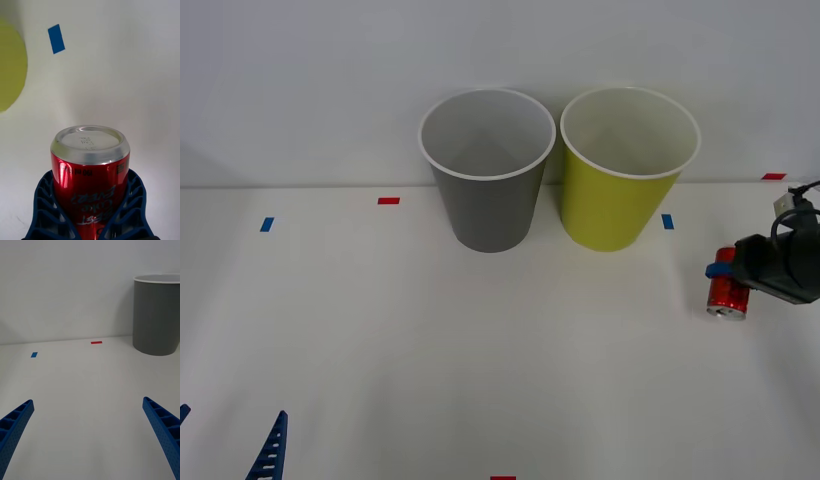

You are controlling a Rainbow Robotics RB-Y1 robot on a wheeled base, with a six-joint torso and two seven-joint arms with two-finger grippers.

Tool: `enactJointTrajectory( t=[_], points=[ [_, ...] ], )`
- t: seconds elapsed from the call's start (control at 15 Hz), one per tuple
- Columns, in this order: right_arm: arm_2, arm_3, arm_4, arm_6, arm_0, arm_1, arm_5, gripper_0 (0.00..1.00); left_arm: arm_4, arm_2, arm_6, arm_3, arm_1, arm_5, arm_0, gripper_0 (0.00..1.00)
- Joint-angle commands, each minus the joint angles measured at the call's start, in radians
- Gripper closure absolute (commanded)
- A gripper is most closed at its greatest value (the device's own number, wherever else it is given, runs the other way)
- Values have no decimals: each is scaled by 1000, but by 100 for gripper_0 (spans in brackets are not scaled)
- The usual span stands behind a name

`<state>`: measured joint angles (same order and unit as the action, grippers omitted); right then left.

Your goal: Put cans in the gray bin and PET bottles in the light green bin.

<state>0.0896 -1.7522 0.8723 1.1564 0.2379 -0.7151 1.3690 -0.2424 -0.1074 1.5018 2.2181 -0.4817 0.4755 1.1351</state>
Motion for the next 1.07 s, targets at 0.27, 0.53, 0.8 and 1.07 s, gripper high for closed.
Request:
enactJointTrajectory(
  t=[0.27,0.53,0.8,1.07],
  points=[
    [191,-147,-27,255,-74,144,25,100,0,0,0,0,0,0,0,0],
    [274,-256,36,322,-95,166,25,100,0,0,0,0,0,0,0,0],
    [364,-389,88,368,-132,195,25,100,0,0,0,0,0,0,0,0],
    [366,-624,5,353,-131,193,-1,100,0,0,0,0,0,0,0,0]
  ],
)
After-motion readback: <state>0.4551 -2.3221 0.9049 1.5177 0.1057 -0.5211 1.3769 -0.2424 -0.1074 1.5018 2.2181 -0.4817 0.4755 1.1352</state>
